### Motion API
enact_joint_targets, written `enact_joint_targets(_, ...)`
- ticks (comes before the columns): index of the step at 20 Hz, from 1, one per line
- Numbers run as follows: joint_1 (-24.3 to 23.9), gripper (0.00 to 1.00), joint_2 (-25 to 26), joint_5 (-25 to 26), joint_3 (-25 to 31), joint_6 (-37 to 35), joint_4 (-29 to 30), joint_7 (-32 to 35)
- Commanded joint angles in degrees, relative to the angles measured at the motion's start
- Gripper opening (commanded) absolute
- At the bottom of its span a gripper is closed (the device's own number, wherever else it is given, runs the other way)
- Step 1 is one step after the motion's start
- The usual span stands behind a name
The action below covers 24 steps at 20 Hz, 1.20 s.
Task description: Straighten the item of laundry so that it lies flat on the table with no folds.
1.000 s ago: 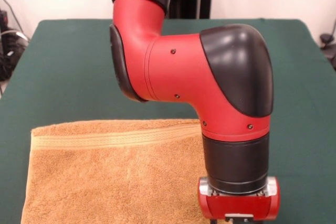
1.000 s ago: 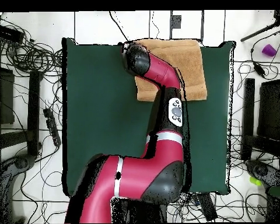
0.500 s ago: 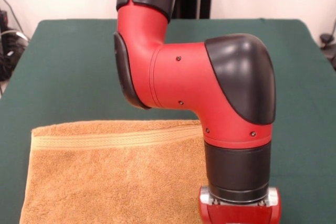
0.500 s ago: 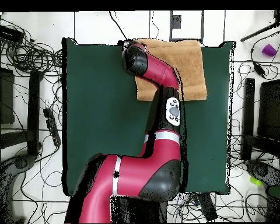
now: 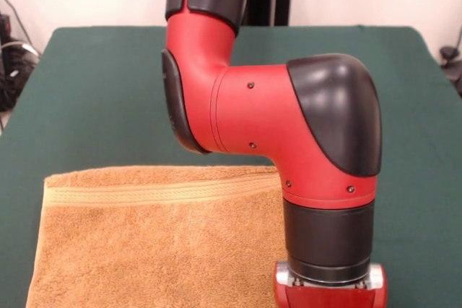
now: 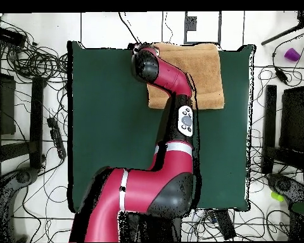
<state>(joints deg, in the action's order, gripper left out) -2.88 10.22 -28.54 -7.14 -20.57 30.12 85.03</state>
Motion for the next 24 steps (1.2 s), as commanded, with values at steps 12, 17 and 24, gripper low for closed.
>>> enact_joint_targets(12, -2.5, 1.0, -11.6, -1.9, 8.4, -2.7, 20.0, 13.0)
enact_joint_targets(17, -4.0, 1.0, -14.8, -2.2, 11.2, -3.4, 23.4, 11.8)
enact_joint_targets(24, -5.8, 1.0, -19.1, -4.9, 14.8, -7.8, 26.1, 13.6)
